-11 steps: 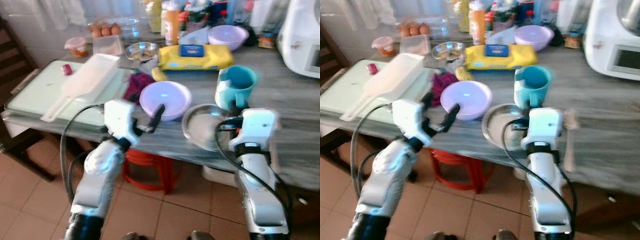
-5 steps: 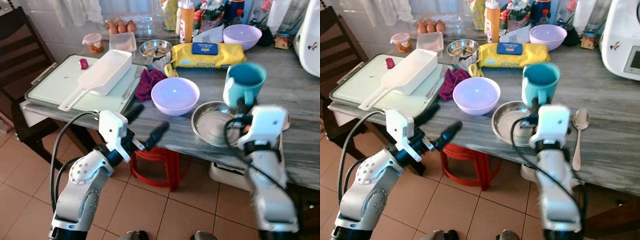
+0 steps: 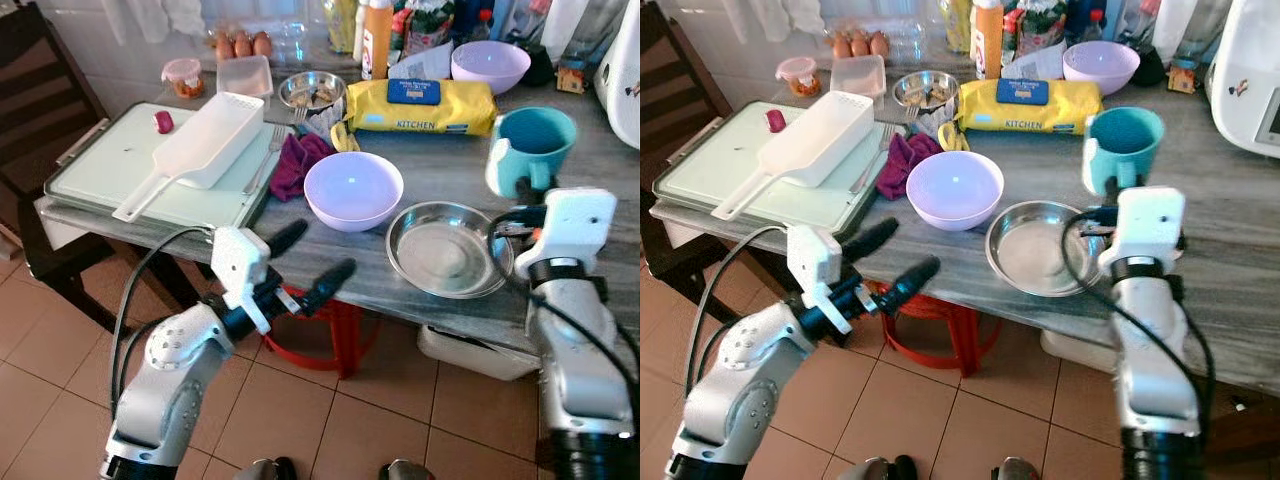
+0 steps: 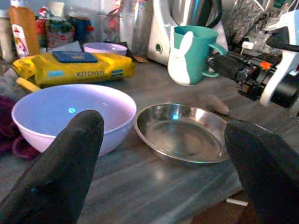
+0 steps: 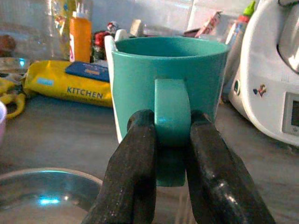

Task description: Setting the table

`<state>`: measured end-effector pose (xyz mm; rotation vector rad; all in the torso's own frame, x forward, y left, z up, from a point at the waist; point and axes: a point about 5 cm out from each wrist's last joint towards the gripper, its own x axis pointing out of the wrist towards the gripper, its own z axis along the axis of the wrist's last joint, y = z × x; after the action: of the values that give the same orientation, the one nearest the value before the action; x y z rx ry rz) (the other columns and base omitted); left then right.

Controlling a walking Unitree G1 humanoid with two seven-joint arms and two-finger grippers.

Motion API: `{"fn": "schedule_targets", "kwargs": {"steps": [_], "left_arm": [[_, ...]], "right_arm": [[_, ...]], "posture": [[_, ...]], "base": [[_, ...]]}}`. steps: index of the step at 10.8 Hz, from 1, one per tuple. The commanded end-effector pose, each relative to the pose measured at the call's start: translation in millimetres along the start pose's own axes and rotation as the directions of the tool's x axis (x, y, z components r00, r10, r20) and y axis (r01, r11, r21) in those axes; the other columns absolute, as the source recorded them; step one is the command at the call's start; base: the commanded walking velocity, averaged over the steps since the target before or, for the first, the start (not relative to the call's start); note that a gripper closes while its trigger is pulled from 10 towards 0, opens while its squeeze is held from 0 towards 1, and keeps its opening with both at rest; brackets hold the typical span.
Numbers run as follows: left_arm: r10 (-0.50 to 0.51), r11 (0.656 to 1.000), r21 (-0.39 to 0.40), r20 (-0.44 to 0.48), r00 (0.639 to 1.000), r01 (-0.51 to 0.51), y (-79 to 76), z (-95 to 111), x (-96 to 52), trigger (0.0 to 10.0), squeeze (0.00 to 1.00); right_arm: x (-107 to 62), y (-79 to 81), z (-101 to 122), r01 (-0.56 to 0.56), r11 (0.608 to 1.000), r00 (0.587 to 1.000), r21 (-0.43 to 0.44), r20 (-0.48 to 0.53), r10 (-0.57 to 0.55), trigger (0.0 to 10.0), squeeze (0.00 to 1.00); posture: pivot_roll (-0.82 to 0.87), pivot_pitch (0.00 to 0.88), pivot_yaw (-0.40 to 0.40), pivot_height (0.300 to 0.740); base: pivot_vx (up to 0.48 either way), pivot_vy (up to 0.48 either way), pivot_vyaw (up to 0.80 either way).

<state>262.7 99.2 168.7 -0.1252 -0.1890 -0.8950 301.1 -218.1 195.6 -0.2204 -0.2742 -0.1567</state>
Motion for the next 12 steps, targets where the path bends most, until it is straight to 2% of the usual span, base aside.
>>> {"fn": "schedule_targets", "kwargs": {"steps": [1,3,4,8,12], "left_arm": [[-0.02,1.0,-0.006,-0.001,1.0,0.02,-3.8,0.8,0.0,10.0,0.0],[-0.016,1.0,-0.008,-0.002,1.0,0.016,-4.2,0.5,1.6,10.0,0.0],[-0.014,1.0,-0.006,-0.002,1.0,0.014,-4.7,0.7,0.8,10.0,0.0],[-0.02,1.0,-0.008,-0.001,1.0,0.02,-8.8,2.0,0.7,10.0,0.0],[-0.011,1.0,0.001,-0.005,1.0,0.011,-6.5,5.0,-1.0,10.0,0.0]], "right_arm": [[3.4,-3.5,0.7,-0.002,1.0,1.0,0.022,-0.006,0.003,10.0,0.0],[7.6,-2.7,-2.9,-0.025,0.999,0.999,0.036,-0.021,0.026,10.0,0.0],[12.5,-2.8,-10.9,-0.027,0.997,0.998,0.074,-0.053,0.031,10.0,0.0],[29.0,1.8,-12.3,-0.069,0.994,0.997,0.089,-0.037,0.072,10.0,0.0],[30.3,16.0,-23.2,-0.114,0.989,0.991,0.097,-0.053,0.119,10.0,0.0]], "posture": [[-0.18,0.175,0.06,0.74],[-0.18,0.178,0.061,0.74],[-0.18,0.184,0.06,0.74],[-0.16,0.198,0.063,0.74],[-0.15,0.204,0.064,0.74]], "base": [[0.0,0.0,0.0],[0.0,0.0,0.0],[0.0,0.0,0.0],[0.0,0.0,0.0],[0.0,0.0,0.0]]}}
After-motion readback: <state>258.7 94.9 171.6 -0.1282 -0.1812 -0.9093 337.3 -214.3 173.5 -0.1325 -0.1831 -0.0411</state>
